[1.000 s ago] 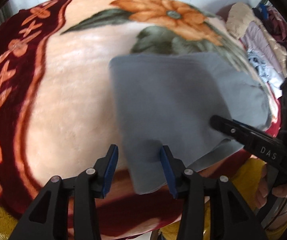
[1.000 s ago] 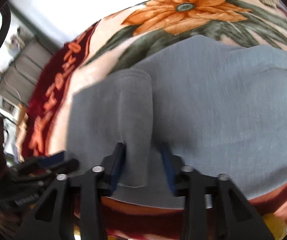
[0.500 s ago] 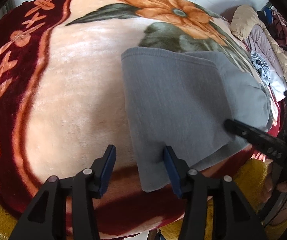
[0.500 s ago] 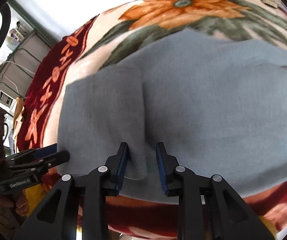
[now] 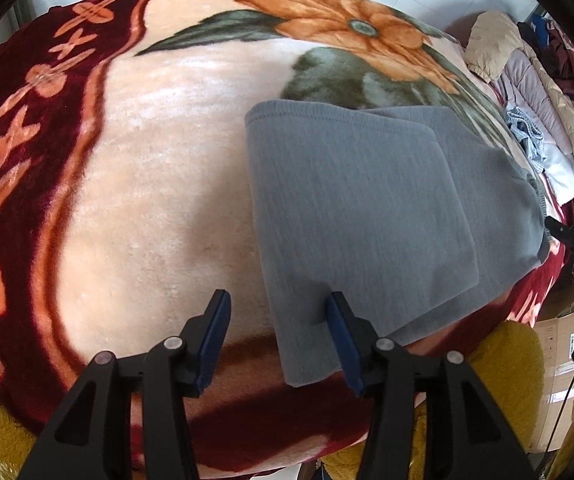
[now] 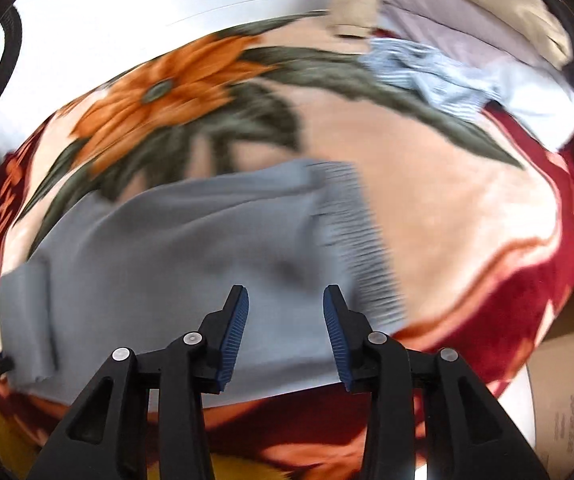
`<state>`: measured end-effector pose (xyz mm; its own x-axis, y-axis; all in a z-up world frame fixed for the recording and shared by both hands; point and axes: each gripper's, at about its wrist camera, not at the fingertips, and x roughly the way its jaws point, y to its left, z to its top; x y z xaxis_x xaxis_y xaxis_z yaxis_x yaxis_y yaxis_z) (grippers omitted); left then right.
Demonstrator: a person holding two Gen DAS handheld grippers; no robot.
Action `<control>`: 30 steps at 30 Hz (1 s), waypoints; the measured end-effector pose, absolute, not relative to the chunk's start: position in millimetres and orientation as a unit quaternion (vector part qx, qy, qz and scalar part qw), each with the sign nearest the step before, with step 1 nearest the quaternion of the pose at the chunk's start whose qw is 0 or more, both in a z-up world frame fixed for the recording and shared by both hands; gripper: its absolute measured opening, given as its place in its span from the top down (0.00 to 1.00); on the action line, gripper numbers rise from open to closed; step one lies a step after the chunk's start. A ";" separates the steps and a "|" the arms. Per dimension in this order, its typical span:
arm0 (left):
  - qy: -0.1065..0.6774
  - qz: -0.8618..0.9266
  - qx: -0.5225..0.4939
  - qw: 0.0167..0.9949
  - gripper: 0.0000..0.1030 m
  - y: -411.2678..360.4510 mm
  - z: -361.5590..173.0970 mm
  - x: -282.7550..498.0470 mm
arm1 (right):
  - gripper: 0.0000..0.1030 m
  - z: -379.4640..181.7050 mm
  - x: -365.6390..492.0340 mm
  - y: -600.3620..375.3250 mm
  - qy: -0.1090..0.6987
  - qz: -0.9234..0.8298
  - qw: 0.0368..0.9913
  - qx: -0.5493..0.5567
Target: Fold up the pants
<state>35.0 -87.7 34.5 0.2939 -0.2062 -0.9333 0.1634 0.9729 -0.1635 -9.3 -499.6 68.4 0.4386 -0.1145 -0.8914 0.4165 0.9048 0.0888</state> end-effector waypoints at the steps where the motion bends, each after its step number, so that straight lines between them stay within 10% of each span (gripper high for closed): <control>1: 0.583 -0.114 -0.018 0.804 0.49 -87.6 34.2 35.3 | 0.60 64.9 -11.1 -508.9 0.507 -0.165 0.832 0.156; 12: 0.584 -0.108 -0.011 0.804 0.49 -90.5 33.8 34.9 | 0.48 9.6 -4.6 -544.1 0.541 -0.159 0.802 0.197; 20: 0.584 -0.108 -0.011 0.804 0.49 -90.3 33.6 35.0 | 0.73 19.5 -9.9 -534.9 0.529 -0.142 0.816 0.184; 30: 0.563 -0.115 -0.024 0.818 0.49 -86.2 55.6 33.6 | 0.76 96.3 -8.3 -466.2 0.481 -0.097 0.867 0.081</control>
